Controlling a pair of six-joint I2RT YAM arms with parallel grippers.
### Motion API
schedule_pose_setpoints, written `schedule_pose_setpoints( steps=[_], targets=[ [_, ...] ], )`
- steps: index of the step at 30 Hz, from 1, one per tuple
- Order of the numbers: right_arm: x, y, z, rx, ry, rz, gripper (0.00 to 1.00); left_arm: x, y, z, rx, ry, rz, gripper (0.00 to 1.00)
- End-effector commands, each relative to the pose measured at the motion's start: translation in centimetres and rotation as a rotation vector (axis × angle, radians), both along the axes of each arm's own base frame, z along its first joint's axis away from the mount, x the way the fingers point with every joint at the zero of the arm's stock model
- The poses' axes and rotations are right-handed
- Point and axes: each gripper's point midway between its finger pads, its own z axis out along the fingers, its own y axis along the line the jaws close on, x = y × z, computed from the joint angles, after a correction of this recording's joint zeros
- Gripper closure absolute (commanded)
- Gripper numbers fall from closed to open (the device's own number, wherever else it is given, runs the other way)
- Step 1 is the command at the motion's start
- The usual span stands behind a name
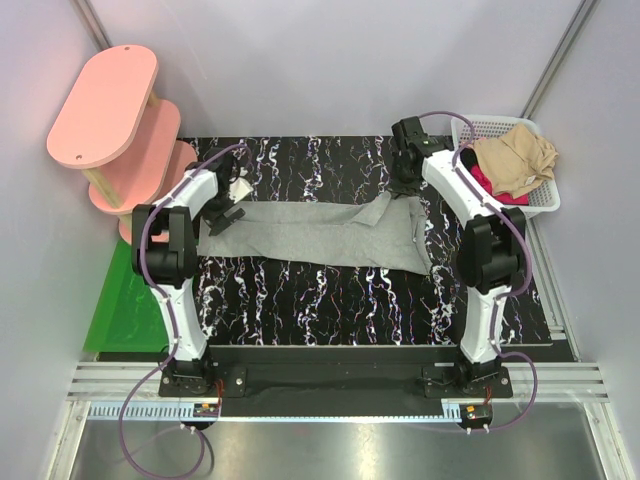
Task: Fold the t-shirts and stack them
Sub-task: Fold the other side of the tshirt into a rectangle
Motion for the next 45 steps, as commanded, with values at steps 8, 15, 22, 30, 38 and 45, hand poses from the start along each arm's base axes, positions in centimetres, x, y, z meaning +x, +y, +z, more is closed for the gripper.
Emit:
schedule_pose_setpoints(
  steps=[8, 15, 22, 30, 38, 45],
  targets=[
    [6.1, -1.7, -0.7, -0.090, -0.015, 0.002, 0.57, -5.2, -8.5, 4.2, -0.143, -0.103, -0.142, 0.01],
    [7.1, -2.5, 3.1, -0.092, -0.050, -0.051, 0.30, -5.1, -8.4, -0.1, -0.136, -0.027, -0.107, 0.01],
    [1.2, 3.0, 2.1, 0.180, 0.001, 0.061, 0.40, -2.9, -6.9, -0.8, -0.123, -0.045, -0.064, 0.01],
    [-3.3, 5.7, -1.7, 0.311, 0.094, 0.114, 0.45, -1.8, -3.3, -1.3, -0.102, -0.047, 0.007, 0.01],
    [-1.6, 8.0, -2.2, 0.343, 0.097, 0.139, 0.45, -2.2, -2.6, -1.7, -0.107, -0.042, 0.022, 0.01],
    [-1.2, 8.4, -4.0, 0.350, 0.140, 0.121, 0.48, -2.3, -2.6, -1.8, -0.109, -0.040, 0.020, 0.01]
  ],
)
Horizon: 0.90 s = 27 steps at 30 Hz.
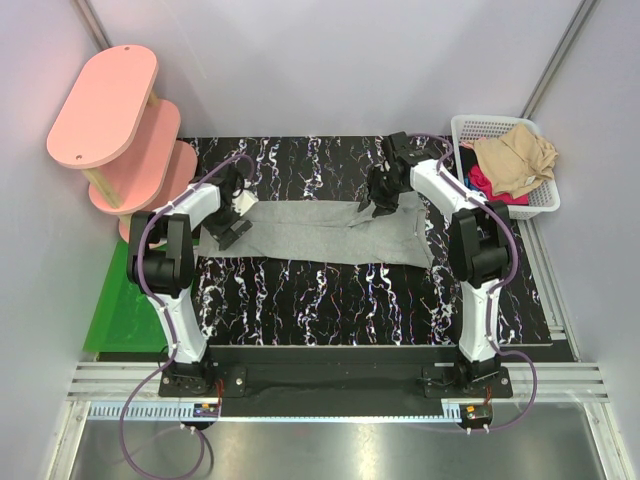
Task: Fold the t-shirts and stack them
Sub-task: Fold the other side of the tshirt into a rectangle
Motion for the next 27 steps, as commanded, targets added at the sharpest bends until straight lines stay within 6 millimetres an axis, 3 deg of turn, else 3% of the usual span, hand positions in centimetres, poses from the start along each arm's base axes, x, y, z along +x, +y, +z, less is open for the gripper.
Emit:
schedule_pose_setpoints(
  steps=[1, 18, 24, 25, 27],
  targets=[
    [0.6, 0.9, -0.2, 0.028, 0.003, -0.003, 0.48, 1.1, -0.1, 0.7, -0.004, -0.043, -0.018, 0.01],
    [0.2, -0.8, -3.2, -0.077, 0.048, -0.003, 0.48, 0.2, -0.2, 0.8, -0.015, -0.053, -0.033, 0.01],
    [0.5, -0.9, -3.5, -0.083, 0.049, -0.005, 0.48, 0.1, -0.2, 0.7, -0.014, -0.055, -0.038, 0.01],
    [0.5, -0.9, -3.5, -0.082, 0.049, -0.005, 0.50, 0.1, -0.2, 0.8, -0.013, -0.058, -0.039, 0.01],
    [0.7, -0.9, -3.6, -0.081, 0.050, -0.009, 0.63, 0.0, -0.2, 0.7, -0.013, -0.058, -0.039, 0.01]
  ],
)
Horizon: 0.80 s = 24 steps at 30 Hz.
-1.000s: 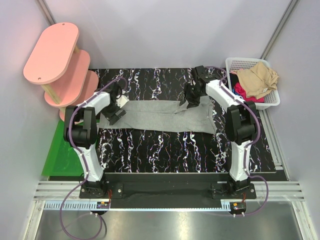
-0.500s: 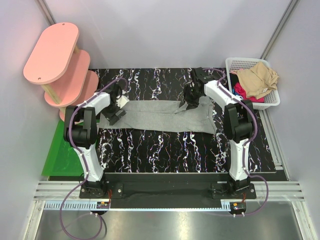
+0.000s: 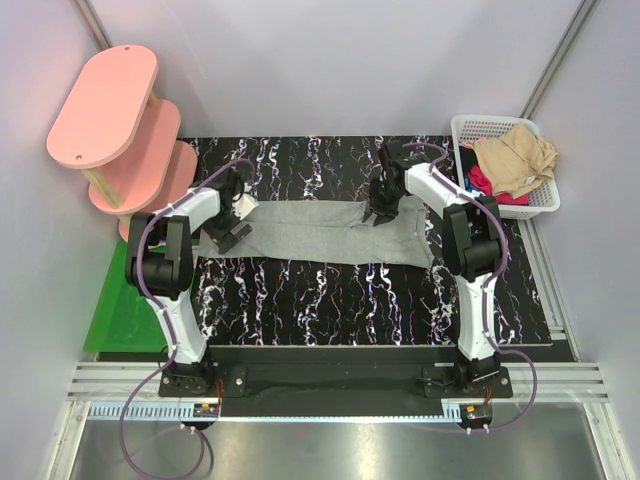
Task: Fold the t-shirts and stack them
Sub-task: Fold the other side of the tshirt into a rectangle
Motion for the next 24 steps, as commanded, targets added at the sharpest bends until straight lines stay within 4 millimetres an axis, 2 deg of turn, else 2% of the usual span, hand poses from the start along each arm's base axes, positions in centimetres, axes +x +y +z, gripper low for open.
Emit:
schedule_pose_setpoints(
  steps=[1, 2, 4, 8, 13, 14, 18, 19, 20, 21, 22, 23, 24],
  targets=[
    [1.2, 0.1, 0.8, -0.005, -0.033, 0.000, 0.70, 0.6, -0.2, 1.3, -0.015, -0.061, -0.019, 0.01],
    [1.2, 0.2, 0.7, -0.002, -0.031, 0.003, 0.89, 0.6, -0.2, 1.3, -0.015, -0.059, -0.019, 0.01],
    [1.6, 0.4, 1.0, 0.006, -0.038, -0.001, 1.00, 0.6, -0.2, 1.2, -0.012, -0.062, -0.021, 0.01],
    [2.0, 0.8, 1.5, 0.025, -0.048, -0.005, 1.00, 0.5, 0.0, 1.1, -0.008, -0.060, -0.020, 0.01],
    [3.2, 1.2, 3.8, 0.038, -0.099, 0.019, 1.00, 0.5, 0.1, 0.9, -0.006, -0.059, -0.018, 0.01],
    [3.1, 0.6, 4.0, 0.010, -0.096, 0.016, 1.00, 0.4, 0.2, 0.9, -0.001, -0.056, -0.017, 0.01],
    [3.3, -2.3, 5.9, -0.132, -0.162, 0.005, 0.90, 0.3, 0.3, 1.0, 0.002, -0.061, -0.019, 0.01],
    [3.0, -2.9, 5.8, -0.154, -0.157, 0.011, 0.78, 0.3, 0.4, 1.0, 0.004, -0.059, -0.022, 0.01],
    [2.5, -3.2, 5.7, -0.167, -0.149, 0.012, 0.60, 0.4, 0.4, 1.1, 0.003, -0.062, -0.020, 0.01],
    [2.2, -3.2, 6.2, -0.158, -0.152, 0.014, 0.59, 0.4, 0.4, 1.1, 0.004, -0.062, -0.020, 0.01],
    [1.3, -3.2, 5.4, -0.151, -0.122, 0.022, 0.57, 0.4, 0.4, 1.1, 0.003, -0.063, -0.019, 0.01],
    [0.8, -2.7, 5.6, -0.123, -0.110, 0.031, 0.47, 0.5, 0.4, 1.3, 0.003, -0.068, -0.020, 0.01],
    [0.6, -2.7, 5.3, -0.119, -0.100, 0.028, 0.42, 0.6, 0.4, 1.3, 0.002, -0.068, -0.021, 0.01]
  ],
)
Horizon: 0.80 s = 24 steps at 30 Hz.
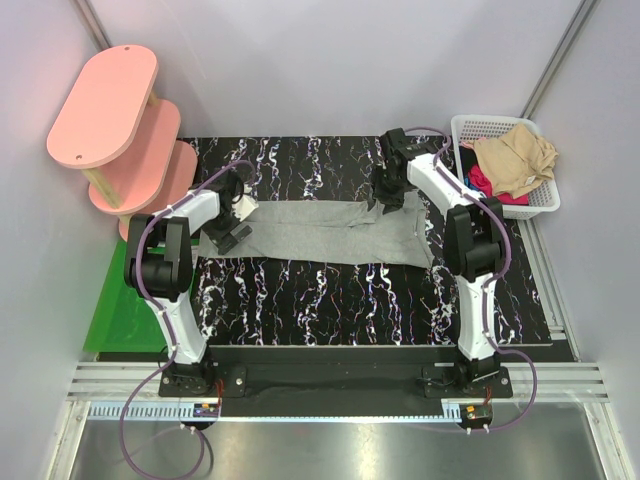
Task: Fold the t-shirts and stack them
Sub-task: Fold the other side of the tshirt into a rectangle
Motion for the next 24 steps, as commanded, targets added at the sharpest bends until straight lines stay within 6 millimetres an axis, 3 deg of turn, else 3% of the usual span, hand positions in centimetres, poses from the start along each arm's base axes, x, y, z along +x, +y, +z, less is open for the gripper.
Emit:
schedule_pose_setpoints(
  steps=[1, 5, 12, 24],
  targets=[
    [-2.0, -1.1, 1.9, -0.008, 0.007, 0.001, 0.39, 0.6, 0.3, 1.4, -0.005, -0.055, -0.001, 0.01],
    [-1.7, -0.7, 1.0, 0.011, 0.022, -0.012, 0.37, 0.4, 0.3, 1.4, -0.006, -0.052, -0.003, 0.01],
    [-0.5, 0.0, 0.2, 0.058, 0.038, -0.038, 0.43, 0.1, 0.4, 1.6, -0.003, -0.053, -0.006, 0.01],
    [-0.5, 1.1, -1.4, 0.114, 0.078, -0.052, 0.47, 0.4, 0.4, 1.5, -0.002, -0.054, -0.004, 0.01]
  ],
)
